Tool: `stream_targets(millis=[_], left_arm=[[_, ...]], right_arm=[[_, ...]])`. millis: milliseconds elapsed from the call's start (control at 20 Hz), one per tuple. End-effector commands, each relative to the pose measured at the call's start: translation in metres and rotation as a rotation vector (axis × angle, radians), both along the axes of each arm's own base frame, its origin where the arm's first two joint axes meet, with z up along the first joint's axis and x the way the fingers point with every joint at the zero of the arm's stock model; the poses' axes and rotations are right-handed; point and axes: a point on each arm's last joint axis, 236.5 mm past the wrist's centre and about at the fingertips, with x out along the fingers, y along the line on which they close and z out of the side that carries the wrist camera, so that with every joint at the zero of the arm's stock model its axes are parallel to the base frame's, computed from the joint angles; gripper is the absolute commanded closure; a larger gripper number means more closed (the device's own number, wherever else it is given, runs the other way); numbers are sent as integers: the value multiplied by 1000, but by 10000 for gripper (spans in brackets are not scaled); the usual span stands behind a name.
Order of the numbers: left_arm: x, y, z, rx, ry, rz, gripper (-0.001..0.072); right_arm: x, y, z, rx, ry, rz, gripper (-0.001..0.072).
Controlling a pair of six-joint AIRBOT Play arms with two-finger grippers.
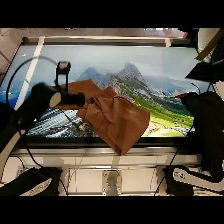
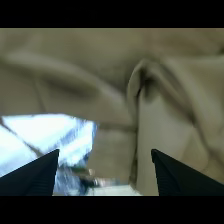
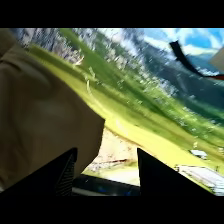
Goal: Fold the clothes and pants, and hang the long-sleeved shirts on hangers.
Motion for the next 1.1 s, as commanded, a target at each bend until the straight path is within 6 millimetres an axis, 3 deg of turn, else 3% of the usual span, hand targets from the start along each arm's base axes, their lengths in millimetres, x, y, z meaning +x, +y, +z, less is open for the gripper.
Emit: stream_targets(millis=[0, 200, 400, 650, 700, 750, 800, 900, 1050], left_arm=[[-29, 7, -57, -228, 33, 205, 61], [-32, 5, -92, -403, 91, 509, 59], [-5, -6, -90, -572, 42, 665, 60], [15, -20, -107, -718, 56, 811, 87], [23, -24, -103, -759, 34, 808, 178], [30, -27, -96, -789, 5, 794, 553], [35, -26, -92, -798, -21, 779, 675], [42, -13, -84, -773, -73, 754, 681], [47, 17, -63, -692, -167, 705, 681]], right_arm=[[-14, 49, -54, 246, 125, 59, 302], [-34, 89, -94, 321, 213, 137, 301], [-14, 108, -94, 292, 120, 170, 300], [-5, 111, -93, 285, 82, 159, 299], [-5, 112, -92, 291, 82, 159, 300], [-4, 114, -91, 303, 80, 160, 300], [-4, 117, -90, 306, 78, 163, 301], [3, 125, -95, 282, 59, 174, 302], [12, 161, -125, 230, 57, 236, 301]])
